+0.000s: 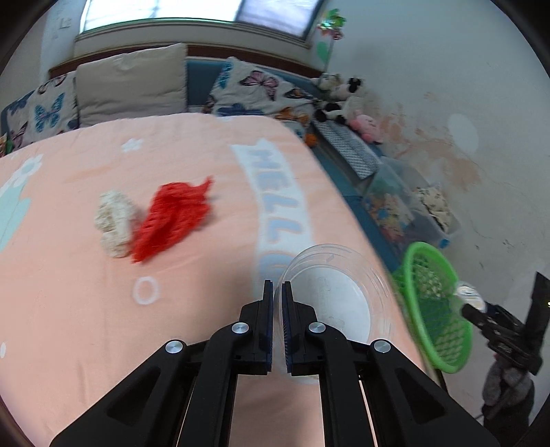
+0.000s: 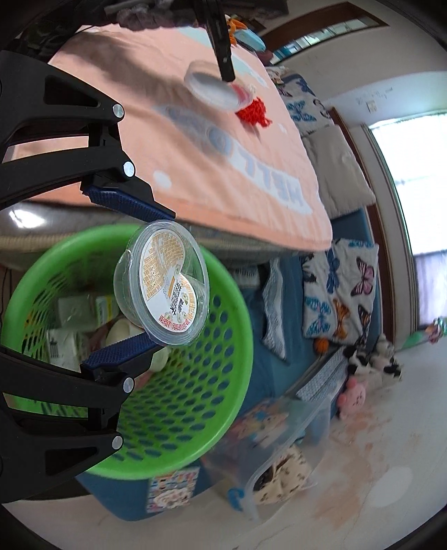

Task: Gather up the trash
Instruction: 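Carry the tub over the basket and open the right tool while the left tool drops the lid, then move both tools back to the red mesh net and crumpled paper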

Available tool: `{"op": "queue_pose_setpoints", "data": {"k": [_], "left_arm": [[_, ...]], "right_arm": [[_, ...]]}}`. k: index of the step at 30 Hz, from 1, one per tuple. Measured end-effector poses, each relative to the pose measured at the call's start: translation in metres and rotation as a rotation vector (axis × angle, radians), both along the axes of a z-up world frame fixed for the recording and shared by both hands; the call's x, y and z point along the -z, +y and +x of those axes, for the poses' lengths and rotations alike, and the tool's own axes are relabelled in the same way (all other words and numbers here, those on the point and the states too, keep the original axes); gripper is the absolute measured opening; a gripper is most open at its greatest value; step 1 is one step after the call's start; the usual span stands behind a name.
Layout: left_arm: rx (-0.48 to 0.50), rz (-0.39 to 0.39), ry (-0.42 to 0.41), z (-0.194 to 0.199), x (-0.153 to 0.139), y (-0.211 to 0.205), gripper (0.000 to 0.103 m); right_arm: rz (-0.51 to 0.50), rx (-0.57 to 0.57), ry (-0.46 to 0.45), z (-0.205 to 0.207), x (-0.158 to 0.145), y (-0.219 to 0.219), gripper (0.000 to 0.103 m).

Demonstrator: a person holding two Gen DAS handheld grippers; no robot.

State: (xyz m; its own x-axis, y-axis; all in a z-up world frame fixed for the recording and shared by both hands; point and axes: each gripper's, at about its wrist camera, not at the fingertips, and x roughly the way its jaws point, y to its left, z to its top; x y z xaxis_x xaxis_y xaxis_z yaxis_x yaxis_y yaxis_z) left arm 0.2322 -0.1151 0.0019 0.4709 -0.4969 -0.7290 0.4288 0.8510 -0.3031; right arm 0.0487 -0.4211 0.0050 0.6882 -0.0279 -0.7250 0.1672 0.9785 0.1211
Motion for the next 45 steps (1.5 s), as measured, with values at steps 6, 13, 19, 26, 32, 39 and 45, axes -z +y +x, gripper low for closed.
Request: {"op": "queue_pose_setpoints", "data": {"k": [6,13,19,26,32,39,45], "left_arm": [[0.079,-0.02,-0.005,-0.015,-0.012,-0.039,0.005],[0.188,-0.018,-0.022,-0.034,-0.021,-0.1,0.005],[0.261,0.004,-0.025,-0.047,-0.019,-0.153,0.005],[0.307,0.074,-0.03,-0.052,-0.006,-0.209,0.005],[0.327,0.126,-0.005,-0.056,0.013,-0.237,0.005],[0.35,0.147,0.027,-0.061,0.027,-0.248,0.01],[0.36,0.129,0.022,-0.067,0.024,-0.24,0.025]], "right_arm": [[-0.006,0.056,0.006,-0.011,0.004,-0.022,0.065],[0.004,0.112,0.006,-0.029,0.007,-0.046,0.069],[0.014,0.134,-0.004,-0.044,0.005,-0.061,0.07],[0.033,0.145,-0.025,-0.064,0.002,-0.074,0.07],[0.053,0.15,-0.028,-0.073,0.005,-0.08,0.07],[0.064,0.151,-0.03,-0.075,0.007,-0.083,0.07],[0.058,0.131,-0.039,-0.073,0.002,-0.074,0.07]]}}
